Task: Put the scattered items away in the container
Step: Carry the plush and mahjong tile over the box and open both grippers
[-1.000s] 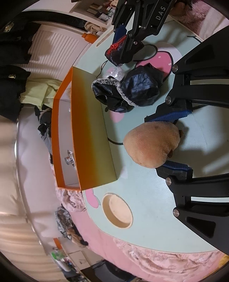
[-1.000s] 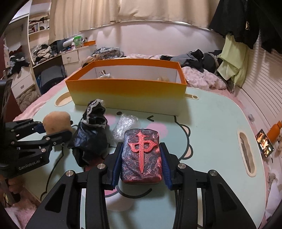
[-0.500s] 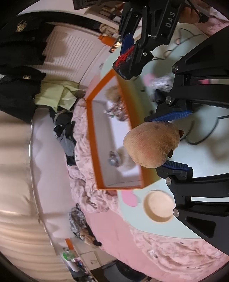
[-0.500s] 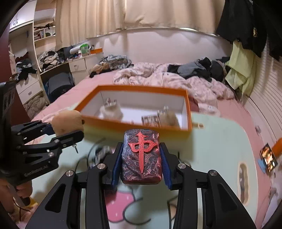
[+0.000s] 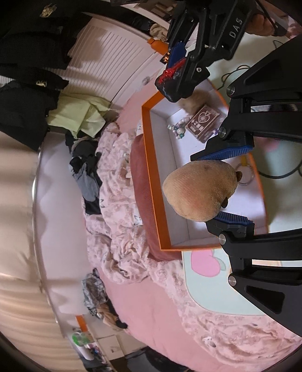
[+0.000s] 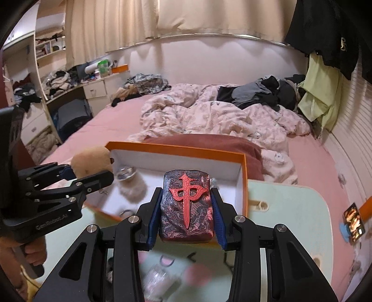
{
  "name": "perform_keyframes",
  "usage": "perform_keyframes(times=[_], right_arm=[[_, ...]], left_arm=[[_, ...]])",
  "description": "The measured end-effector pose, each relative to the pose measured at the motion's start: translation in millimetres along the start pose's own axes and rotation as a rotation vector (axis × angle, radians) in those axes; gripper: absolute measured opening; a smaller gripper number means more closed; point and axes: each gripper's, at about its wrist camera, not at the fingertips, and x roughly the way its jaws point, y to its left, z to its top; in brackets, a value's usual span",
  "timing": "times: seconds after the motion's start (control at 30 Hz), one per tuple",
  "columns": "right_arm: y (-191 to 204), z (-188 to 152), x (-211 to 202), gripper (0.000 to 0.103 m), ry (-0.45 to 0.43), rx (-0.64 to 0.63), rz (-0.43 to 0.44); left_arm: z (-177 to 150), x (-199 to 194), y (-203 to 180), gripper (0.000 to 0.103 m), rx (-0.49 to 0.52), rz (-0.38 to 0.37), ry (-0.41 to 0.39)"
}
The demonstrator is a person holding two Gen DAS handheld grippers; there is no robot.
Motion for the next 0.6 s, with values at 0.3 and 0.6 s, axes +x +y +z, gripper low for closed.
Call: perform_keyframes(times=[0.3, 0.6], right_arm=[[-5.6, 12.6, 23.9, 0.041, 0.024, 0.018, -0.028], [-14.6, 20.8, 43.5, 0.050, 0.059, 0.037, -0.085]], left_arm=[[9.9, 22.8, 3.3, 0.038, -0.002, 0.032, 0.033], [16.8, 7.1, 4.9, 0.097, -0.008, 0.127, -0.116]])
